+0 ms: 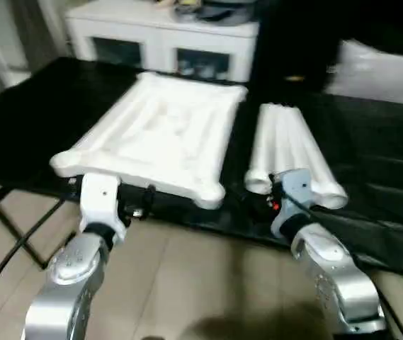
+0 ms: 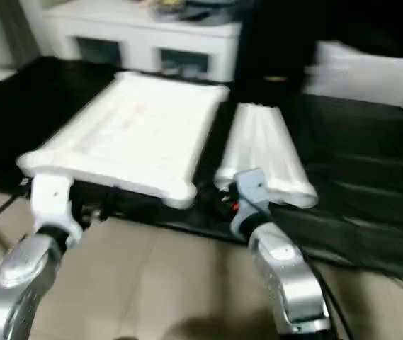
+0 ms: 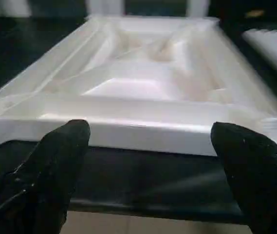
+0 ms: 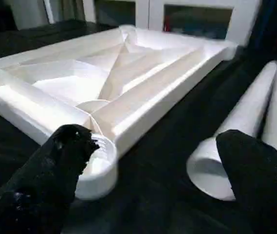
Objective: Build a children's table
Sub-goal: Move to table
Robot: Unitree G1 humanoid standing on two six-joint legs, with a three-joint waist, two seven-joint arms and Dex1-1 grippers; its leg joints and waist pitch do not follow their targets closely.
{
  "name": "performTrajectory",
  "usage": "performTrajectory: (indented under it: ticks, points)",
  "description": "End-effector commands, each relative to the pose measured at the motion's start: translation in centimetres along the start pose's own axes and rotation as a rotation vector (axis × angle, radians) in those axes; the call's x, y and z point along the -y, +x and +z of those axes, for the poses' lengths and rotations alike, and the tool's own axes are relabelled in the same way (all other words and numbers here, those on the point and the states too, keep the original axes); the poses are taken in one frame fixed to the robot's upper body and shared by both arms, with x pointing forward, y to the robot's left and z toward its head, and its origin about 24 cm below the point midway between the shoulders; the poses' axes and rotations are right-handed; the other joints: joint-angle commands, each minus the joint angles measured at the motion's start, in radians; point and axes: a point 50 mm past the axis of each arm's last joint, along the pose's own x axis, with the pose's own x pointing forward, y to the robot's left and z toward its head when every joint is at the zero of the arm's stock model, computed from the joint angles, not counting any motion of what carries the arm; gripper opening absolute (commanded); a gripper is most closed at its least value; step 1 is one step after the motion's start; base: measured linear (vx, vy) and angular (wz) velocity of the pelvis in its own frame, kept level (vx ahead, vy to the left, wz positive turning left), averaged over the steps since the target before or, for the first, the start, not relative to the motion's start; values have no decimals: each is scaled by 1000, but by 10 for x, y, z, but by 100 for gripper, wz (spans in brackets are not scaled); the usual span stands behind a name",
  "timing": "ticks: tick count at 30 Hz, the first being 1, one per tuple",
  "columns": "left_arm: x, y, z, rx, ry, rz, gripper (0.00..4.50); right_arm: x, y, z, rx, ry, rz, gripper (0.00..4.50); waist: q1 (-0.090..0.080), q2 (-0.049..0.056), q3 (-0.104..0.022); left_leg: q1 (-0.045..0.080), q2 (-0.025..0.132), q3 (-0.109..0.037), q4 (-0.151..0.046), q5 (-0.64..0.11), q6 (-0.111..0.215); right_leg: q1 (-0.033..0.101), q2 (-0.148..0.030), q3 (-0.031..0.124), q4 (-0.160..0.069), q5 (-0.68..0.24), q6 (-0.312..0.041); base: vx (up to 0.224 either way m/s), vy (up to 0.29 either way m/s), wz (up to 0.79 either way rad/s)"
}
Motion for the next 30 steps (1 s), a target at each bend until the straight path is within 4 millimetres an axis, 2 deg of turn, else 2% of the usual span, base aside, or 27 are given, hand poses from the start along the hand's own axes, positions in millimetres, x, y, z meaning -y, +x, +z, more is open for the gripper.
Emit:
performTrajectory:
  ticks: [1, 2, 3, 4, 5, 6, 7, 8, 9, 11, 12, 13, 15, 16, 17, 18, 19, 21, 22, 23, 24, 25, 26, 27, 28, 29, 30]
  points:
    - [7, 5, 2, 11, -6, -29, 444, 8, -5, 2, 13, -23, -40, 450, -60, 34, -74, 148, 150, -133, -104, -101, 355, -118, -33, -13, 60, -57, -31, 171, 58, 2]
    - [8, 6, 2, 13, -11, -33, 444, 8, -6, 2, 14, -29, -37, 450, -65, 19, -74, 143, 153, -132, -87, 6, 479, -156, -50, -4, 88, -15, 41, 118, 43, 7]
    - [8, 6, 2, 13, -12, -34, 444, 8, -6, 2, 14, -31, -37, 450, -68, 17, -70, 133, 149, -120, -84, 44, 508, -169, -58, 2, 92, 14, 61, 118, 43, 7]
    - [10, 6, 1, 14, -23, -38, 444, 8, -8, 2, 14, -41, -35, 450, -75, 0, -67, 107, 121, -77, -81, 65, 505, -170, -68, 15, 65, 91, 66, 88, -2, 8]
    - [11, 7, 1, 14, -27, -39, 444, 8, -8, 2, 15, -41, -35, 450, -71, -37, -55, 32, 30, -10, -53, -7, 409, -104, -102, 55, -42, 181, 27, 61, -35, 11]
    - [11, 7, 0, 14, -28, -40, 444, 9, -8, 1, 14, -42, -35, 450, -56, -69, -60, -20, -29, 29, -20, -63, 349, -36, -118, 91, -87, 109, 14, 61, -35, 11]
    - [11, 7, 0, 14, -28, -40, 444, 9, -8, 1, 14, -42, -35, 450, -30, -70, -46, -57, -31, 27, 62, -108, 222, 13, -220, 162, -144, -190, -67, 62, -41, -1]
    - [12, 8, 1, 15, -28, -40, 444, 9, -8, 1, 13, -42, -35, 450, -24, -66, -45, -81, -8, 16, 81, -45, 119, 26, -213, 137, -143, -355, -117, 76, -40, -13]
    - [11, 10, 1, 20, -30, -37, 444, 10, -8, 1, 13, -39, -36, 450, -23, -54, -42, -78, -2, 13, 65, -29, 94, 18, -198, 126, -142, -378, -137, 76, -40, -13]
    - [11, 12, 2, 27, -31, -34, 444, 10, -8, 2, 14, -38, -36, 450, -44, -4, -34, -39, 37, 23, -63, -80, 74, -4, -100, 35, -129, -345, -157, 77, 12, -1]
    - [11, 13, 3, 30, -29, -36, 444, 10, -8, 2, 15, -39, -36, 450, -56, -1, -29, -19, 50, 14, -84, -173, 76, -19, -75, 22, -118, -322, -142, 82, 32, 0]
    - [11, 15, 4, 35, -27, -41, 444, 10, -7, 3, 16, -40, -39, 450, -72, 13, -49, 53, 75, -9, -98, -289, 88, -49, -56, 8, -82, -214, -159, 73, 40, 3]
    - [12, 15, 5, 38, -26, -44, 444, 11, -7, 3, 18, -39, -41, 450, -96, 22, -51, 84, 89, -40, -120, -357, 137, -61, -54, -10, -53, -48, -162, 84, 49, 5]
    - [12, 17, 6, 42, -26, -45, 444, 11, -7, 3, 23, -32, -44, 450, -111, 8, -52, 94, 85, -46, -115, -288, 221, -69, -60, -13, -46, 33, -151, 117, 48, 4]
    - [12, 17, 6, 44, -26, -46, 444, 11, -7, 3, 25, -29, -44, 450, -111, -1, -52, 74, 62, -26, -102, -197, 286, -47, -81, -2, -63, 92, -161, 112, 25, 8]
    - [12, 18, 6, 47, -23, -44, 444, 11, -7, 3, 26, -28, -43, 450, -105, -9, -56, 48, 42, -5, -86, -130, 304, -19, -97, 12, -78, 138, -174, 112, 25, 8]
    - [12, 19, 7, 51, -20, -42, 444, 11, -8, 4, 27, -27, -43, 450, -87, -33, -67, -42, -19, 35, -33, 6, 308, 70, -118, 52, -102, 192, -166, 101, 16, 9]
    - [11, 20, 7, 59, -25, -36, 444, 10, -8, 3, 30, -28, -39, 450, -67, -22, -70, -70, -6, 33, -22, 88, 270, 87, -122, 56, -112, 176, -180, 100, 9, 6]
    - [10, 20, 7, 60, -28, -39, 444, 9, -7, 3, 33, -34, -38, 450, -72, -15, -73, -49, 3, 30, -39, 138, 255, 74, -88, 26, -99, 167, -172, 104, 0, 4]
    - [10, 20, 6, 58, -30, -42, 444, 8, -6, 4, 37, -37, -37, 450, -90, 17, -79, 28, 22, 1, -56, 216, 281, 20, -45, -14, -67, 181, -146, 148, -11, 6]
    - [10, 20, 5, 52, -25, -51, 444, 7, -5, 5, 45, -33, -40, 450, -107, 22, -87, 91, 47, -38, -55, 282, 343, -32, -29, -31, -28, 175, -121, 148, -11, 6]
    - [11, 20, 4, 48, -17, -65, 444, 8, -4, 6, 52, -24, -49, 450, -131, 26, -84, 176, 114, -118, -59, 332, 511, -142, -39, -36, 35, 7, -37, 145, -28, 0]
    - [11, 20, 4, 48, -17, -65, 444, 8, -4, 6, 52, -24, -49, 450, -135, 8, -76, 167, 152, -135, -66, 325, 579, -174, -79, -6, 67, -32, 29, 73, -49, -1]
    - [10, 21, 4, 52, -18, -68, 444, 10, -4, 5, 54, -9, -68, 450, -124, 3, -70, 152, 137, -112, -65, 280, 565, -177, -83, 2, 61, -6, 38, 73, -49, -1]
    - [9, 21, 5, 55, -19, -62, 444, 10, -5, 4, 49, -5, -75, 450, -118, -29, -66, 110, 64, -47, -42, 160, 462, -140, -108, 39, -16, 113, 5, 41, -69, 11]
    - [9, 22, 6, 58, -20, -58, 444, 11, -5, 3, 46, -1, -76, 450, -74, -68, -51, 4, -71, 50, 28, -32, 340, -8, -142, 131, -93, 102, -67, 53, -66, 14]
    - [8, 24, 6, 61, -19, -56, 444, 10, -6, 1, 40, 3, -72, 450, -55, -67, -47, -41, -56, 36, 73, -81, 287, 46, -215, 182, -128, 35, -123, 53, -66, 14]
